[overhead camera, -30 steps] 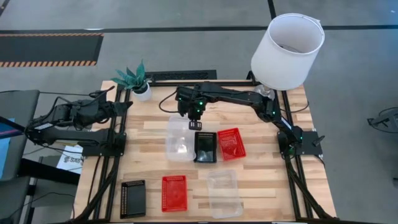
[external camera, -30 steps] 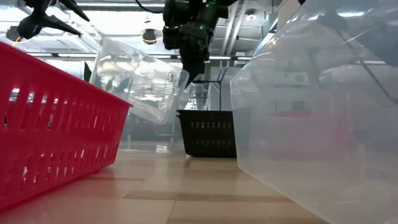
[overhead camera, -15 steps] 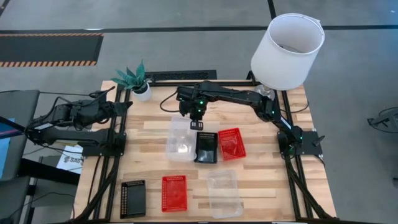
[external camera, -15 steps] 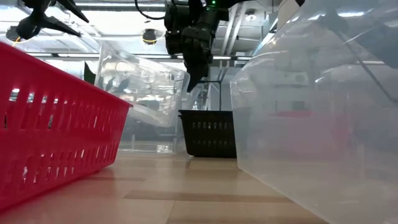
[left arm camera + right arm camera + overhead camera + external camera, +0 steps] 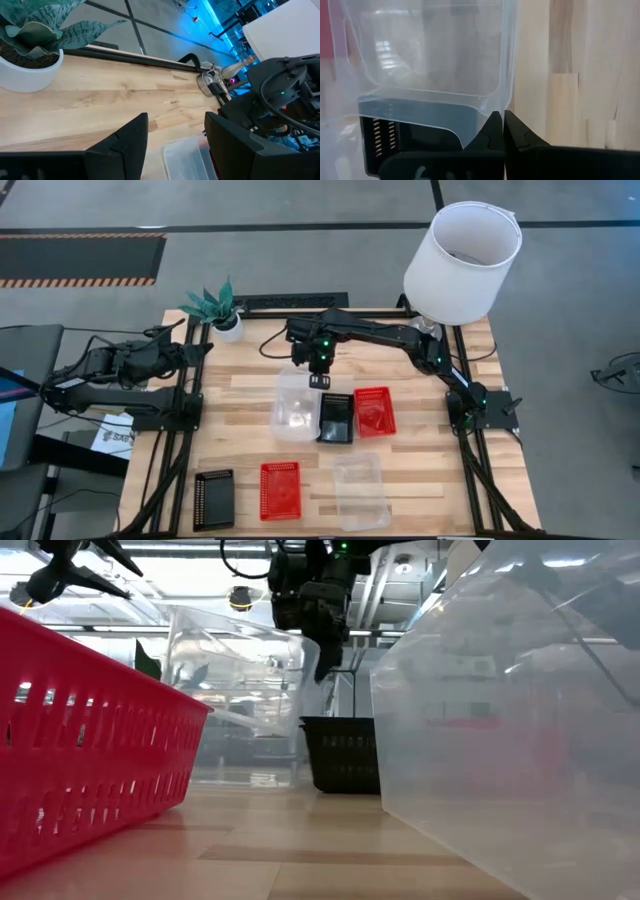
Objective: Stack baskets by color
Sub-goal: Stack the top right transparent bin on the left transparent bin
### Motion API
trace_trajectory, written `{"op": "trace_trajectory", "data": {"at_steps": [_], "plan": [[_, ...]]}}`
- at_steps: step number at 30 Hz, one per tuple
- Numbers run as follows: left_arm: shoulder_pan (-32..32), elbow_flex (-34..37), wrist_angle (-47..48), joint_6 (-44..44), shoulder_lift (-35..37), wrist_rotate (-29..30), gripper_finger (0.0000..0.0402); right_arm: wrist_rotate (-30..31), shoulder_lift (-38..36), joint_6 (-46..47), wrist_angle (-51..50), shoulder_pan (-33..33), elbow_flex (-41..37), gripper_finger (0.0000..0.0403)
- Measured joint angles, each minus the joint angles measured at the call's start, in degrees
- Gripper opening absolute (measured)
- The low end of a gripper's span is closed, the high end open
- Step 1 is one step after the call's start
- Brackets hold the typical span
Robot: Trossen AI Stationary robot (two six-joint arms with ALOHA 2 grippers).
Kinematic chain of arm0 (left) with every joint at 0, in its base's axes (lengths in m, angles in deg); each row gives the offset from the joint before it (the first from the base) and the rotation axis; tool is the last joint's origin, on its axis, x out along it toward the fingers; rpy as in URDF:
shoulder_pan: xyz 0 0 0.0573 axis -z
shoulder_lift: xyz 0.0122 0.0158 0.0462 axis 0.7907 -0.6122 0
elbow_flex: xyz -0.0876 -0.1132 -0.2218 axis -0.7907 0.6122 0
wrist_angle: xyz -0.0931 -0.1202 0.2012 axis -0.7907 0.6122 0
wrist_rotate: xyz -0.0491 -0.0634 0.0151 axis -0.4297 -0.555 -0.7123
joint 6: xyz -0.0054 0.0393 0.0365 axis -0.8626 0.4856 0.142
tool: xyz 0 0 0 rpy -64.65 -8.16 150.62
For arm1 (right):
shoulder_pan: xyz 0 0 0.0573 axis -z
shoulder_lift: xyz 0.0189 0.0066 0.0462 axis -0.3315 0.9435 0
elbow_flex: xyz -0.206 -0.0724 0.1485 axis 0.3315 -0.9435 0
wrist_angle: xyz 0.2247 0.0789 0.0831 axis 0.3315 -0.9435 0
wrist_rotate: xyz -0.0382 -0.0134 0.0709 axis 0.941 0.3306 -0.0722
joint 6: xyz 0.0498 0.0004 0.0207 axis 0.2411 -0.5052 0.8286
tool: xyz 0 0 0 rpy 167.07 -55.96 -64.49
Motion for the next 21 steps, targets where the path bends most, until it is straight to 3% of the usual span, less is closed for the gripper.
{"op": "trace_trajectory", "data": {"at_steps": [6,14,21], "plan": [[0.0,0.0,0.0,0.0,0.0,0.0,0.0183,-0.4,0.0,0.0,1.7,0.0,0.0,0.0001],[0.0,0.0,0.0,0.0,0.0,0.0,0.0183,-0.5,0.0,0.3,2.2,0.2,0.0,0.0032],[0.0,0.0,0.1,0.1,0.0,0.0,0.0183,-0.5,0.0,-0.4,0.9,0.3,0.0,0.0016]]}}
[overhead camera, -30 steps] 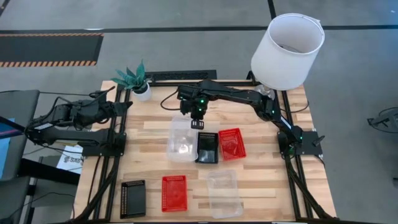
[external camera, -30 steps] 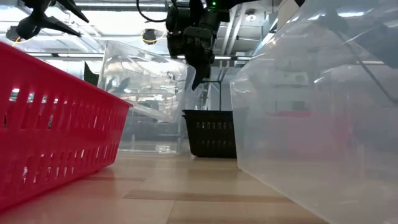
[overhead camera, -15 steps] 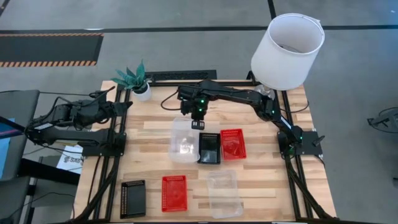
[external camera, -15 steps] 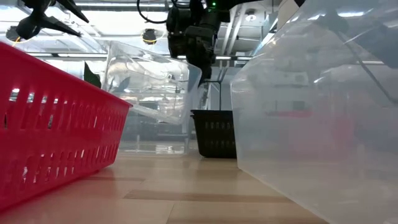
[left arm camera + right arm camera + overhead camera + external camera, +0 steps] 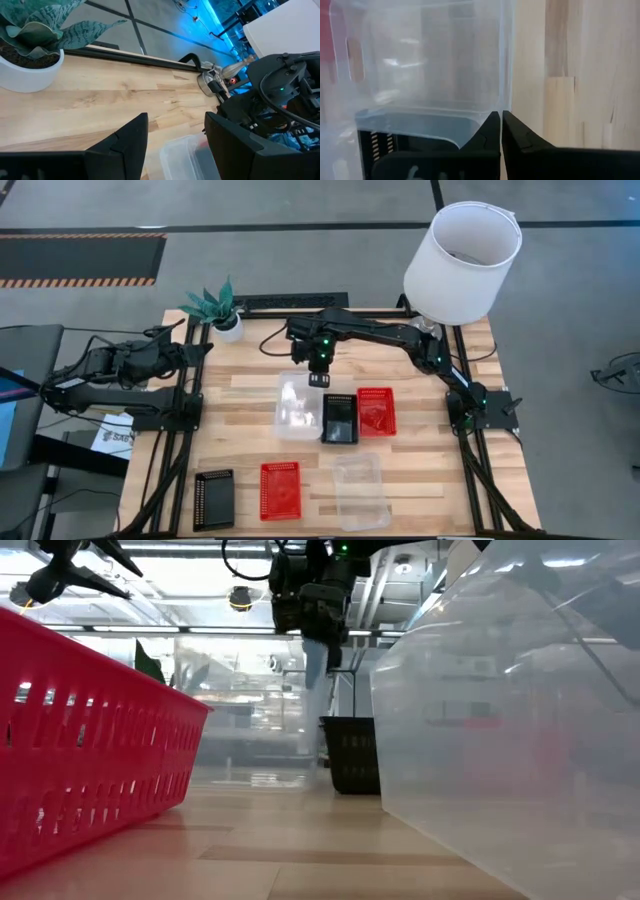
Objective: Stack baskets by color
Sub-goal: Stack the top right transparent bin on the left transparent bin, then stack the bottom transparent bin on the top transparent bins
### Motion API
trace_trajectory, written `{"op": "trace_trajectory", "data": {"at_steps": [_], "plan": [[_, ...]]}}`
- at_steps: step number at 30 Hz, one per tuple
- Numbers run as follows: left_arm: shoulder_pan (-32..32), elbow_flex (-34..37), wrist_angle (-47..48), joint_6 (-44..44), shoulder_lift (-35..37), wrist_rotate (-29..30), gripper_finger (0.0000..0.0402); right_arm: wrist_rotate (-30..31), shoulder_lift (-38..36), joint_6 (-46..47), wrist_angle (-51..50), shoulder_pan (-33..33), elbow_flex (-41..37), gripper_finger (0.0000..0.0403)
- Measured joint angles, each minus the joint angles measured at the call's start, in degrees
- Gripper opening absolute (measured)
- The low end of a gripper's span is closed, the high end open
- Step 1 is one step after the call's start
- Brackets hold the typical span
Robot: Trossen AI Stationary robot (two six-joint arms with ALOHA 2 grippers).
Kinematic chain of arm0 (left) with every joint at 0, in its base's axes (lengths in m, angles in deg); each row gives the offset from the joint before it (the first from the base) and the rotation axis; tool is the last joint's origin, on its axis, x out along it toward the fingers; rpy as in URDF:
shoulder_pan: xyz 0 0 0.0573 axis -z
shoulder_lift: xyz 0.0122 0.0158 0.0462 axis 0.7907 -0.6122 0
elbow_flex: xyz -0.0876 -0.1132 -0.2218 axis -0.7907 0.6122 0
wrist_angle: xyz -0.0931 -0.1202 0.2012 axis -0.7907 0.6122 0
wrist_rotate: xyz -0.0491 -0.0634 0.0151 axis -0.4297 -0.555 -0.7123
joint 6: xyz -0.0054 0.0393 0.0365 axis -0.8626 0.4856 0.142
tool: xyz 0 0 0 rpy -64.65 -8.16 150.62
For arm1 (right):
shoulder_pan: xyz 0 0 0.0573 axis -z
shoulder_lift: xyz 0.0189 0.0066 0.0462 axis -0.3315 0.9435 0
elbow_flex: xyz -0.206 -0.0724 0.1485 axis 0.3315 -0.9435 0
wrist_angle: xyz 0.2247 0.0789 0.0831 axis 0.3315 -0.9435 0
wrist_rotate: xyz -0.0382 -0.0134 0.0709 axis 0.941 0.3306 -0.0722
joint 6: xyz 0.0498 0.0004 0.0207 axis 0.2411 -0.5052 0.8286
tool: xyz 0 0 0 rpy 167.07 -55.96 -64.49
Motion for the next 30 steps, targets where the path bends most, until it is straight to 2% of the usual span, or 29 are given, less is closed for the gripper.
{"op": "trace_trajectory", "data": {"at_steps": [5,13,18,23,30], "plan": [[0.0,0.0,0.1,0.0,0.0,0.0,0.0183,0.2,0.0,-0.5,3.3,0.0,0.0,0.0033],[0.0,0.0,0.3,0.0,0.0,-0.1,0.0183,3.1,-0.3,1.3,6.0,-0.1,0.2,0.0142],[0.0,0.0,0.2,0.1,0.0,-0.2,0.0183,3.1,-3.0,4.0,6.6,-0.1,0.3,0.0188],[0.0,0.0,0.2,0.1,0.0,-0.3,0.0183,3.1,-8.6,7.7,4.5,-0.8,0.2,0.0198],[0.0,0.0,0.1,0.3,0.0,-2.7,0.0183,3.9,-19.4,15.0,-2.6,-3.9,0.2,0.0184]]}}
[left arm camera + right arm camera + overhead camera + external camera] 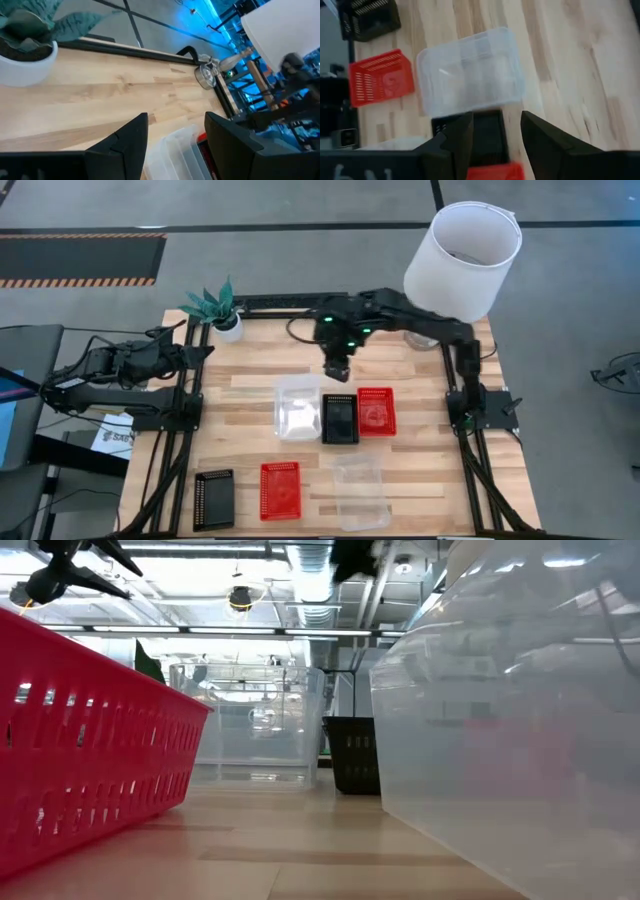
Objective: Stack baskets by color
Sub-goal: Stack the bottom transparent bin on the top transparent bins
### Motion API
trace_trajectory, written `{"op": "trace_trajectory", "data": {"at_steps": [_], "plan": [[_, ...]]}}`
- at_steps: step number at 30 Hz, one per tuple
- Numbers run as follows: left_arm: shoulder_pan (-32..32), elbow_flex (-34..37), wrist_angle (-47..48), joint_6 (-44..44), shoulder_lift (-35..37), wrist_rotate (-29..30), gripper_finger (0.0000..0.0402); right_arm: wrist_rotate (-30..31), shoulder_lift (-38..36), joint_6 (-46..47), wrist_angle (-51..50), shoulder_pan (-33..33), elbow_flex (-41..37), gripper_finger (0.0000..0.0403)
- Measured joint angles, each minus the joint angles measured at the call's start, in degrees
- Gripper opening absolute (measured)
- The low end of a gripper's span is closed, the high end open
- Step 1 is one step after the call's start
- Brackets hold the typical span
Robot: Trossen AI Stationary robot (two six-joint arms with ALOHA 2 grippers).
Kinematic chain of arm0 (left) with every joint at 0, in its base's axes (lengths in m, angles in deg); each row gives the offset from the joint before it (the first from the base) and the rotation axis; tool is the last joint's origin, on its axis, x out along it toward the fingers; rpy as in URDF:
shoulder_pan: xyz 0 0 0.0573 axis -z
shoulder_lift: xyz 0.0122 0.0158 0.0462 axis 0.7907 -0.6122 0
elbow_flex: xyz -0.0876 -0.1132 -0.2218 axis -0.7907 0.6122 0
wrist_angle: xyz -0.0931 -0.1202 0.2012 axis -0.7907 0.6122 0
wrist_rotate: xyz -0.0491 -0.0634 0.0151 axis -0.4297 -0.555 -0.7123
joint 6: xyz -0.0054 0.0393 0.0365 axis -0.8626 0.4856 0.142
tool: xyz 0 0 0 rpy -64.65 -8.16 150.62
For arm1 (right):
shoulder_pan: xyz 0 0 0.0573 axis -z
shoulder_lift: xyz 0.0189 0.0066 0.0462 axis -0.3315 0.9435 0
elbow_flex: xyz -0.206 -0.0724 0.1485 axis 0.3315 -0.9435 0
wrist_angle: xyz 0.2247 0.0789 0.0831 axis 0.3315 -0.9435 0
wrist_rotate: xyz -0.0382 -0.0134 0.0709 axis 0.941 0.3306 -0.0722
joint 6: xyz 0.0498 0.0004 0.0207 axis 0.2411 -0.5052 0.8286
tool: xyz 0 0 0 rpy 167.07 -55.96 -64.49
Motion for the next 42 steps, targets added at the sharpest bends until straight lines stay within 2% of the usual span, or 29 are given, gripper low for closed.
{"op": "trace_trajectory", "data": {"at_steps": [3,8,13,16,22,25,28,34,39,42], "plan": [[0.0,0.0,0.0,2.9,0.0,-4.5,0.0183,2.7,-4.4,4.7,-3.0,-2.0,0.0,0.0179],[0.0,0.0,0.0,7.8,0.0,-16.4,0.0183,7.1,-9.7,15.3,-8.9,-7.6,0.0,0.0176],[0.0,0.0,0.0,9.5,0.0,-26.2,0.0183,8.2,-12.5,28.9,-8.8,-16.7,-1.2,0.0175],[0.0,0.0,0.0,9.7,-0.2,-29.5,0.0183,11.0,-12.2,36.9,-9.1,-23.3,-1.4,0.0173],[0.0,0.0,0.0,11.4,-0.2,-29.9,0.0183,12.8,-7.6,49.6,-7.5,-35.9,-1.3,0.0173],[0.0,0.0,0.0,13.0,-0.2,-29.9,0.0183,12.8,-3.4,51.9,-5.3,-40.9,-1.3,0.0172],[0.0,0.0,0.0,13.9,-0.2,-29.9,0.0183,9.9,1.0,52.4,-2.3,-44.4,-1.4,0.0171],[0.0,0.0,0.2,15.4,-0.2,-29.4,0.0183,1.2,9.7,50.8,3.6,-45.7,-1.4,0.0175],[0.0,0.0,0.5,15.5,-0.2,-29.4,0.0183,0.9,13.8,49.5,9.1,-45.8,-1.4,0.0172],[0.0,0.0,1.8,15.5,-0.2,-29.4,0.0183,1.3,15.6,52.8,9.9,-45.7,-1.4,0.0170]]}}
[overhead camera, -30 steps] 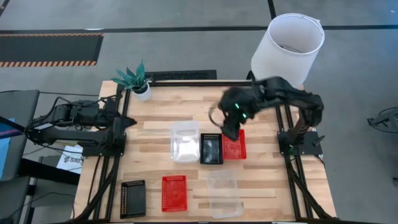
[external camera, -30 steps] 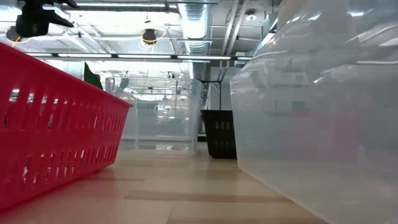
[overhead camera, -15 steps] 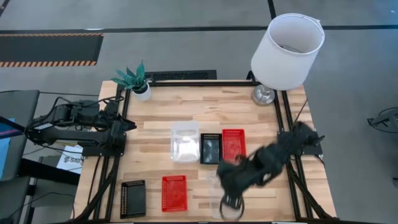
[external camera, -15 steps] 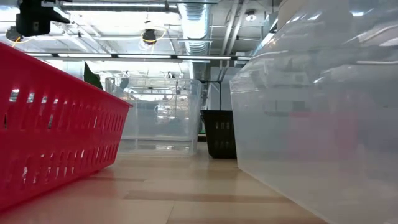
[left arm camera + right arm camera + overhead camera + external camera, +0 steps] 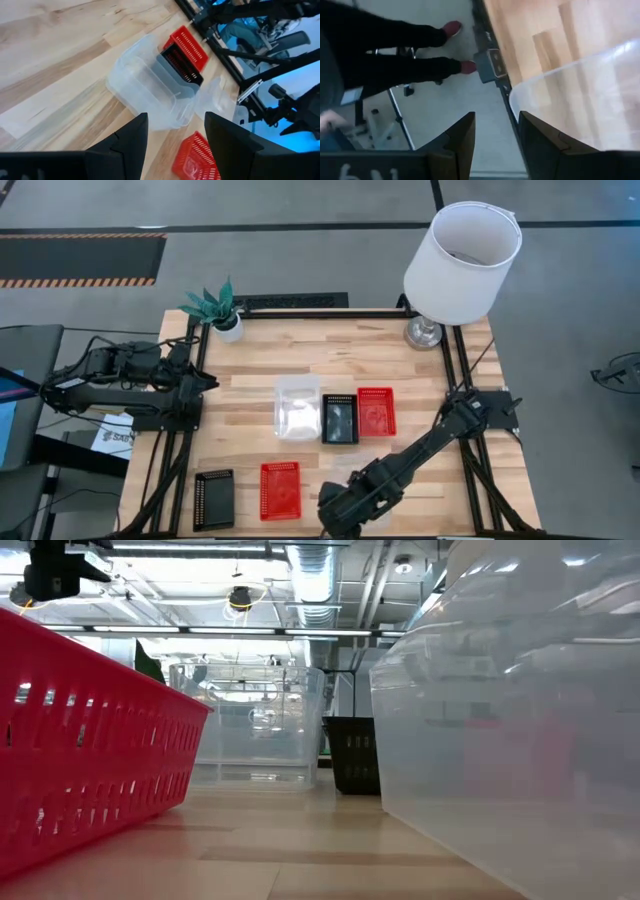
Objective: Stack baskets by color
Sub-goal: Stack the bottom transparent bin on the top transparent bins
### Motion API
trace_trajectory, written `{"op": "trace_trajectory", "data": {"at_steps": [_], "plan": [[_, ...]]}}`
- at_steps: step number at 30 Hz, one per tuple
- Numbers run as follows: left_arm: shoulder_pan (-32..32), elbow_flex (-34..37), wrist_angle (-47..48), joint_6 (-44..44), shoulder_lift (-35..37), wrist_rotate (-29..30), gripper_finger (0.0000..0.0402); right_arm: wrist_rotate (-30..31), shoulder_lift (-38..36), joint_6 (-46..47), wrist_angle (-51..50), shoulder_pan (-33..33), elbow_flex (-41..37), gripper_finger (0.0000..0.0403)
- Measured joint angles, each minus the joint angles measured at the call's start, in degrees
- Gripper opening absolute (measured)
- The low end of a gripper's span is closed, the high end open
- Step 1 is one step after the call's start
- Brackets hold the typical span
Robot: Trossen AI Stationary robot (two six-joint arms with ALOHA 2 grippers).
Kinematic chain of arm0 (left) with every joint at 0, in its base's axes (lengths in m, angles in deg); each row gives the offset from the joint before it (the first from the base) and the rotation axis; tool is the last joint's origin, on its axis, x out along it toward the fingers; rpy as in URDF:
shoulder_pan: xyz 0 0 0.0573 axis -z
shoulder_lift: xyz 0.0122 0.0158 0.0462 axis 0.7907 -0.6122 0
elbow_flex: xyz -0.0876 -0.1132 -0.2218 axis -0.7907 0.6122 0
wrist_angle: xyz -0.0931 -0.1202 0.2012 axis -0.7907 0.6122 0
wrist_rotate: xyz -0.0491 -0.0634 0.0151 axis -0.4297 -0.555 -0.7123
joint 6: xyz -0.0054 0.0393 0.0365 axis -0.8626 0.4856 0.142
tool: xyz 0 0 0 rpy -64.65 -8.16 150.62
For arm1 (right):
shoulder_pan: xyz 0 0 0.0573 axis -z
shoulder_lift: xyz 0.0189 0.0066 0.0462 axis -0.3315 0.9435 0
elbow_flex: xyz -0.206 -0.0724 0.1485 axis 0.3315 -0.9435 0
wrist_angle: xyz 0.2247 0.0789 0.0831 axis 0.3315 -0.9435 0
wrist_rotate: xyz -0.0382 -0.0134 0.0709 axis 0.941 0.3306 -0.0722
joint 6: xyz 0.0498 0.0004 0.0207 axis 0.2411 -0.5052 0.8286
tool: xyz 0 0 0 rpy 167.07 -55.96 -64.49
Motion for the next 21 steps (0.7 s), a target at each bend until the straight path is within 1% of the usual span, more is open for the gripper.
{"op": "trace_trajectory", "data": {"at_steps": [9,14,18,21], "plan": [[0.0,0.0,1.7,0.2,0.0,0.0,0.0183,2.2,2.9,18.1,-0.8,2.9,0.0,0.0182],[0.0,0.0,1.7,0.4,0.0,0.0,0.0183,6.9,3.0,25.9,-2.4,4.2,0.0,0.0200],[0.0,0.0,1.7,1.5,0.0,-0.1,0.0183,7.6,3.2,29.4,-6.2,4.6,0.0,0.0214],[0.0,0.0,1.7,2.4,0.0,-0.1,0.0183,7.3,4.9,31.1,-7.1,5.0,0.0,0.0220]]}}
